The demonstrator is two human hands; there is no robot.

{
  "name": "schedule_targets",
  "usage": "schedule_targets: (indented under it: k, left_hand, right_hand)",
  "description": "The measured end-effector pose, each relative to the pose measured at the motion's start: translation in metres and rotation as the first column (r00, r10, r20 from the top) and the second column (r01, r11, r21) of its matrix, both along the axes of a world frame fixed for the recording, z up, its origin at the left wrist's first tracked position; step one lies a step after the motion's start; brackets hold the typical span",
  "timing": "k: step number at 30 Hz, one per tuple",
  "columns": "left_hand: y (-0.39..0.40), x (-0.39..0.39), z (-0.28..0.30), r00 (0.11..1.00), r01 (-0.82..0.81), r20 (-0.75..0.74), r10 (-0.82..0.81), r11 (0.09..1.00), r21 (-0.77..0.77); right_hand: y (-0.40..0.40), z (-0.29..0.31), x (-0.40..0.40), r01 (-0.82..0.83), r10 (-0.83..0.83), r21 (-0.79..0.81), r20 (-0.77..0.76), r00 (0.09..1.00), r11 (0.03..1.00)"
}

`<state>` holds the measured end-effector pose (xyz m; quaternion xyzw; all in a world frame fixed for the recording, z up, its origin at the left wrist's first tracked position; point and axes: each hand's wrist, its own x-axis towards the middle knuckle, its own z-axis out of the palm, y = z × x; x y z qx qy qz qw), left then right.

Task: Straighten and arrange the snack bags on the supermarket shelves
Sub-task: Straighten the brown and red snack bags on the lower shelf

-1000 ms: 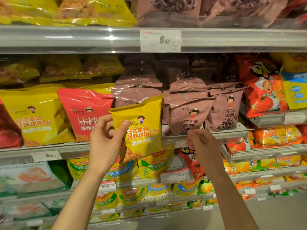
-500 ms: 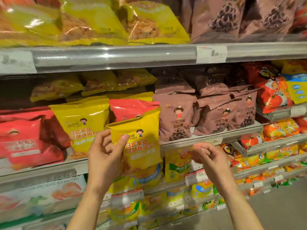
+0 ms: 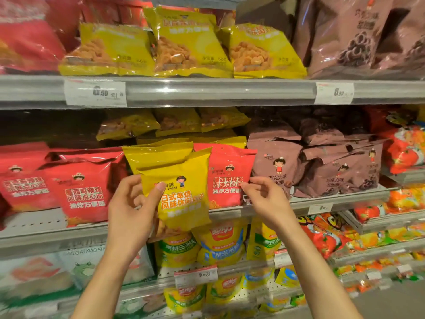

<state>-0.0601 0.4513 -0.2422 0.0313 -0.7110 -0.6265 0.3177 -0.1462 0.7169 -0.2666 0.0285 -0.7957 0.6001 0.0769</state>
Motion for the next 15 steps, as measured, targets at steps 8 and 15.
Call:
schedule_targets:
  k: [8, 15]
  left_hand:
    - [-0.010, 0.002, 0.006, 0.999, -0.021, -0.024, 0.020, 0.999, -0.028]
    - [-0.022, 0.007, 0.002, 0.999, -0.038, -0.031, 0.037, 0.999, -0.030]
  right_hand:
    - [-0.014, 0.002, -0.015, -0.071, 0.073, 0.032, -0.073, 0.995, 0.997]
    - [-0.018, 0.003, -0.017, -0.030, 0.039, 0.062, -0.158, 0.987, 0.998]
